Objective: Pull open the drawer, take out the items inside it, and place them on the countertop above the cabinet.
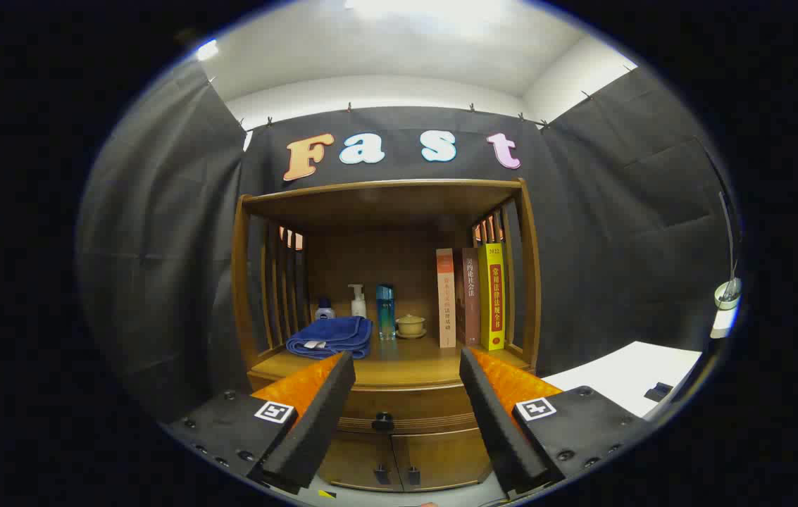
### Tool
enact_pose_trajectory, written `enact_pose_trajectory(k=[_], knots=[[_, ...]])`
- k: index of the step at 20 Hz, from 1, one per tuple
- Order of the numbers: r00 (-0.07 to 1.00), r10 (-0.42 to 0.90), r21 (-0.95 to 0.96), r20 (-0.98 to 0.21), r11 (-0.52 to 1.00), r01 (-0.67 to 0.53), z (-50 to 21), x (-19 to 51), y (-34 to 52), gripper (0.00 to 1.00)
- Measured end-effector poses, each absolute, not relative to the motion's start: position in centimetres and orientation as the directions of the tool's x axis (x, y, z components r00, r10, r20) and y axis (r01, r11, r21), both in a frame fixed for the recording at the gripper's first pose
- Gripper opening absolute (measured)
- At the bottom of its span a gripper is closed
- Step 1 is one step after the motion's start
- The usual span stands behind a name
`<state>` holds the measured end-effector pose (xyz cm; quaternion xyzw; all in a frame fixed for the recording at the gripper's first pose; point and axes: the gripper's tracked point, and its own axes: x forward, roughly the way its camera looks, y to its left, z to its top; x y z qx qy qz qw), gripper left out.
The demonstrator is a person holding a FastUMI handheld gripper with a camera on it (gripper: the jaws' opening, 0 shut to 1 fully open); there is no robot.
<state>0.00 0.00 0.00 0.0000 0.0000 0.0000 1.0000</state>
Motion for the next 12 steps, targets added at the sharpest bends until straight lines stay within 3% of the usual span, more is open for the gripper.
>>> enact_pose_trajectory(k=[12], knots=[[1.000, 0.003, 0.003, -0.004, 1.000, -0.003, 0.05, -0.25, 0.13, 0.98]])
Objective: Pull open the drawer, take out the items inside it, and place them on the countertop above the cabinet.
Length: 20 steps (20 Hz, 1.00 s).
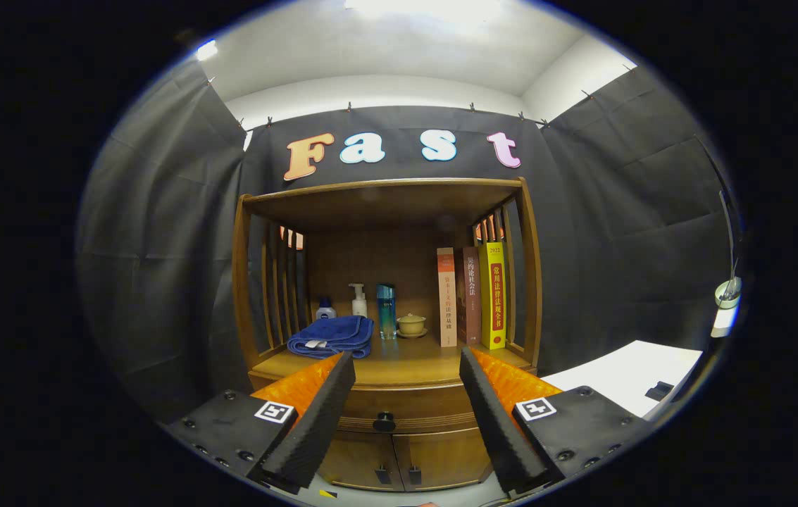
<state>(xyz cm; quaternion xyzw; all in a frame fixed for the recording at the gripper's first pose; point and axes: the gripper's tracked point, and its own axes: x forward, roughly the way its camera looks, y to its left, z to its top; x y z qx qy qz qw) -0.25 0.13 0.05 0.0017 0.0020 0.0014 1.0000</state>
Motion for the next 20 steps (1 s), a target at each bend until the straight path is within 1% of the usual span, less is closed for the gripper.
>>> enact_pose_trajectory(k=[11, 20], knots=[[1.000, -0.007, 0.017, -0.003, 1.000, 0.007, 0.2, -0.2, -0.4, 0.99], [1.000, 0.006, 0.017, -0.015, 1.000, -0.006, -1.8, 0.4, 1.2, 0.99]])
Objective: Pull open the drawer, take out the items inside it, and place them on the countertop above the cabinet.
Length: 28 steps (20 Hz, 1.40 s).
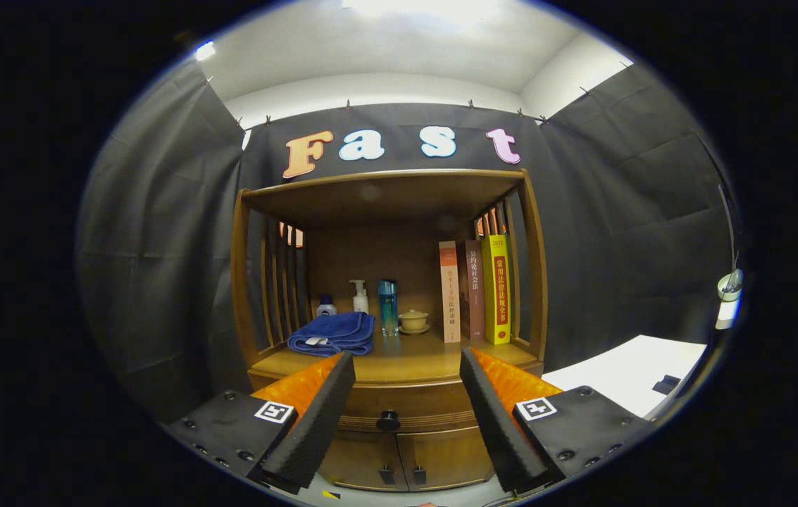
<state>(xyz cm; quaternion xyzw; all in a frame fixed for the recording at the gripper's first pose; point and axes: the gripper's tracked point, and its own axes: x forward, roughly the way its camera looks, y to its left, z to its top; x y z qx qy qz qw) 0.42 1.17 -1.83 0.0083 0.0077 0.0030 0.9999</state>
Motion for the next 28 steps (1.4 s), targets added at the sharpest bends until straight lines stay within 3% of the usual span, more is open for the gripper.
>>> enact_pose_trajectory(k=[7, 13, 18, 28], knots=[[0.997, 0.063, 0.004, -0.036, 0.998, -0.063, -4.8, 1.1, 4.7, 0.99], [0.997, 0.071, -0.045, 0.019, 0.997, -0.070, -5.4, 2.2, 6.1, 0.98], [0.988, 0.146, 0.002, -0.051, 0.989, -0.147, -11.5, 4.0, 7.8, 0.98], [0.984, 0.054, 0.044, -0.170, 0.998, -0.048, -22.2, 8.0, 3.0, 0.99]])
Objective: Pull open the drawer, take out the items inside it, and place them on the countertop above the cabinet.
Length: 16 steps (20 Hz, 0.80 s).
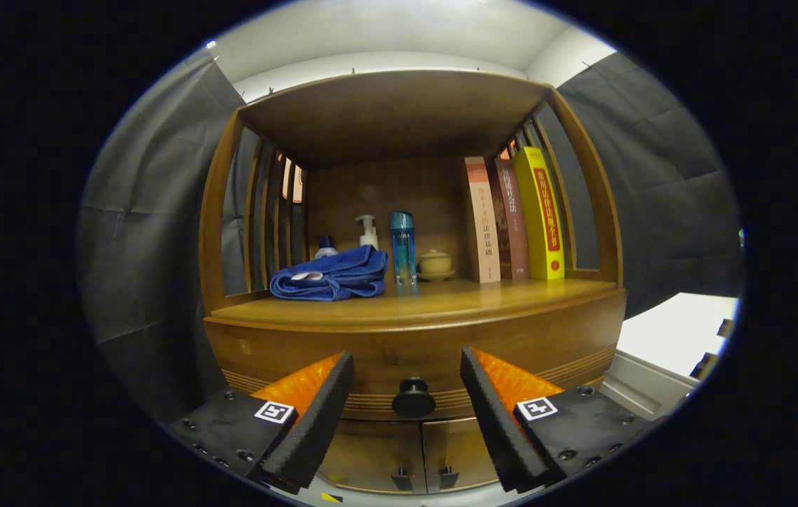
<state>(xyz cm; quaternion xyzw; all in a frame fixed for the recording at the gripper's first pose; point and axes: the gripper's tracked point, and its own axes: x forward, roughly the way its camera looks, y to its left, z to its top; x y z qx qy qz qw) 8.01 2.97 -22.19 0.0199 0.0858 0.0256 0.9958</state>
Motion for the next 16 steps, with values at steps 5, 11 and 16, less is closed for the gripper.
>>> enact_pose_trajectory(k=[5, 11, 16], knots=[[0.972, 0.068, 0.028, -0.224, 0.998, -0.063, -25.4, 10.1, 3.1, 0.99], [0.965, 0.038, -0.017, -0.260, 0.999, -0.044, -28.1, 11.7, 2.5, 0.90], [0.966, 0.032, -0.022, -0.255, 0.999, -0.038, -28.5, 11.8, 2.6, 0.78]])
